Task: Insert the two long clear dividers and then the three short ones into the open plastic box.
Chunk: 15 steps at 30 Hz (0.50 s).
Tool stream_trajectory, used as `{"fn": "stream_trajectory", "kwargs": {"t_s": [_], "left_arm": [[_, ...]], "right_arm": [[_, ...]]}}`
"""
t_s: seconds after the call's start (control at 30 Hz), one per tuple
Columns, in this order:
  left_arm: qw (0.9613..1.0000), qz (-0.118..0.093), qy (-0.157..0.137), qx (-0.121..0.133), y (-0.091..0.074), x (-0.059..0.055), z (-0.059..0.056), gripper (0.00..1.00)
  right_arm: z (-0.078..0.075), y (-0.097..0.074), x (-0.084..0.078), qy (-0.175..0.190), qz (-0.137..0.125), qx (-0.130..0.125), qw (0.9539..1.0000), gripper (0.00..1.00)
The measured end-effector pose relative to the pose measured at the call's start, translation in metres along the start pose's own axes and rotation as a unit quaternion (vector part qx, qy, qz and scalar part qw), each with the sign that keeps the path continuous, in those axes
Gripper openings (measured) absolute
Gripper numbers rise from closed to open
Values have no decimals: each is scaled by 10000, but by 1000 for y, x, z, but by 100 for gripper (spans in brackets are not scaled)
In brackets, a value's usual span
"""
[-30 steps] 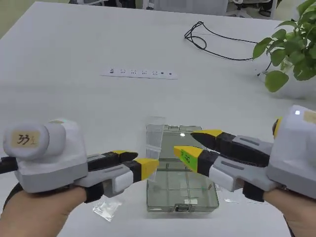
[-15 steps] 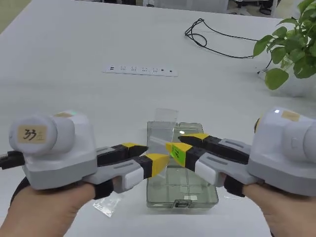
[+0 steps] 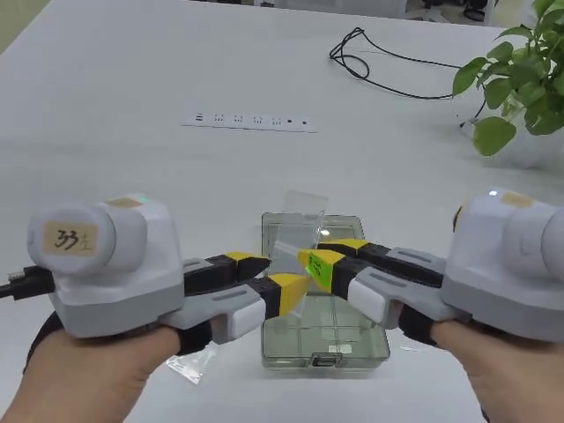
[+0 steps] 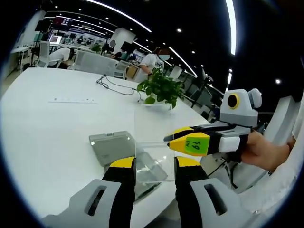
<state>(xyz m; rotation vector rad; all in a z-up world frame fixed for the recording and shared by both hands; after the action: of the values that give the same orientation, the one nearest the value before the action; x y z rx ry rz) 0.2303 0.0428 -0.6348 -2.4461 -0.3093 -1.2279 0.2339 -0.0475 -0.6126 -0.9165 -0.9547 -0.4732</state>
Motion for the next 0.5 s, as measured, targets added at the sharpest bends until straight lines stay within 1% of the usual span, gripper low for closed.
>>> {"fn": "stream_trajectory", "kwargs": {"t_s": [0.07,0.17,0.27,0.33,0.4,0.43,0.5], "left_arm": [[10000,12,21,5,0,0,0,30],[10000,15,32,1,0,0,-1,30],[10000,46,76,22,1,0,-1,30],[10000,7,91,7,2,1,-2,30],[10000,-15,81,-1,3,2,-2,30],[9999,-20,139,-40,4,2,-3,31],[9998,24,164,-69,5,1,-5,32]], "right_arm": [[0,0,-1,57,20,-3,10000,13],[1,0,-1,168,13,25,9999,8],[1,0,-2,243,20,-42,9997,8],[1,-1,-1,497,12,-75,9987,7],[1,-1,-1,529,21,-95,9986,7],[0,-2,0,568,-8,-123,9983,6],[-1,-2,1,611,-9,-131,9980,6]]}}
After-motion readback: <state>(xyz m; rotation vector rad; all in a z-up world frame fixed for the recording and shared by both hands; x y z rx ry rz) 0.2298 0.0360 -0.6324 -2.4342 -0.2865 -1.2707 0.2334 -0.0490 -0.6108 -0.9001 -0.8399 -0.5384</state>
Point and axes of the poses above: the centre of the closed fingertips' face, and the gripper's own axes: y roughly forward along the fingers, z roughly to its left, x roughly out of its top, the point moved 5 cm from there along -y, roughly backward along the fingers, and after that the axes turned 13 degrees about -x, right-handed, at the moved point
